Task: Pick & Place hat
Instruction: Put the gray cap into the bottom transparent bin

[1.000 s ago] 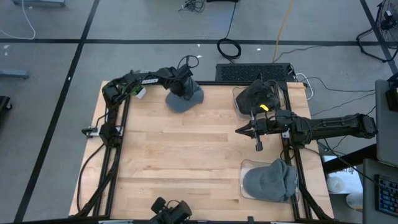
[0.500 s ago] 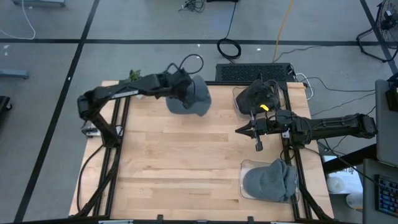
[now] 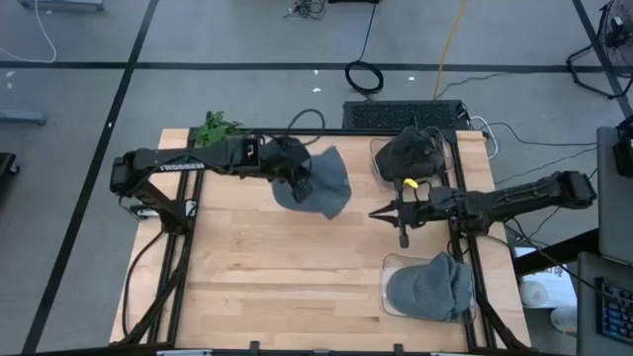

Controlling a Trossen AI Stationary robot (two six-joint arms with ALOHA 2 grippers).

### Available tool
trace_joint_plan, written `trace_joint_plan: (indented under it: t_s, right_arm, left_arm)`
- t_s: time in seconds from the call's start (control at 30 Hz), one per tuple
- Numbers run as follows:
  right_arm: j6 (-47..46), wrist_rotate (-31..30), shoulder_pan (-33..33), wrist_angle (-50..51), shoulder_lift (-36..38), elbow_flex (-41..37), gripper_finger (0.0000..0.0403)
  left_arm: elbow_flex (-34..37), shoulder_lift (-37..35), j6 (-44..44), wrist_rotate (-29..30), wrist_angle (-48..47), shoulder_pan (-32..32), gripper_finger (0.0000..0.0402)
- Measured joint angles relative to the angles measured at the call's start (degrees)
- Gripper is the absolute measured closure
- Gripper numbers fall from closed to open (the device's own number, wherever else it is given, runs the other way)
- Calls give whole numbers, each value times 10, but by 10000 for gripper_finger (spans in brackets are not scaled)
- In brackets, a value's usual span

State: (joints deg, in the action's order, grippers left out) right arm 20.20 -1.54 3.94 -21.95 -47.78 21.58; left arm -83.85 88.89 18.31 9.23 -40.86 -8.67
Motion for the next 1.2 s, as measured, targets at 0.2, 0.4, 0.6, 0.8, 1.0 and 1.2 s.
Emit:
trace_joint_plan:
  t_s: [0.2, 0.4, 0.6, 0.8, 1.0, 1.2]
  right_arm:
    - [-70, -77, 16, -99, -53, 0, 363]
    - [-216, -41, -17, -152, -59, 0, 299]
    - [-367, 32, -58, -165, -67, 0, 211]
    - [-458, 77, -82, -204, -109, 17, 142]
    - [-471, 99, -84, -225, -171, 67, 130]
    - [-523, 241, -84, -319, -226, 121, 143]
  left_arm:
    - [0, 3, -14, 0, 52, 36, 401]
    - [0, 3, -30, 31, 61, 55, 401]
    - [0, 3, -57, 45, 79, 62, 401]
    - [0, 3, -83, 45, 91, 62, 401]
    - [0, 3, -99, 45, 110, 62, 401]
    - [0, 3, -104, 44, 110, 62, 401]
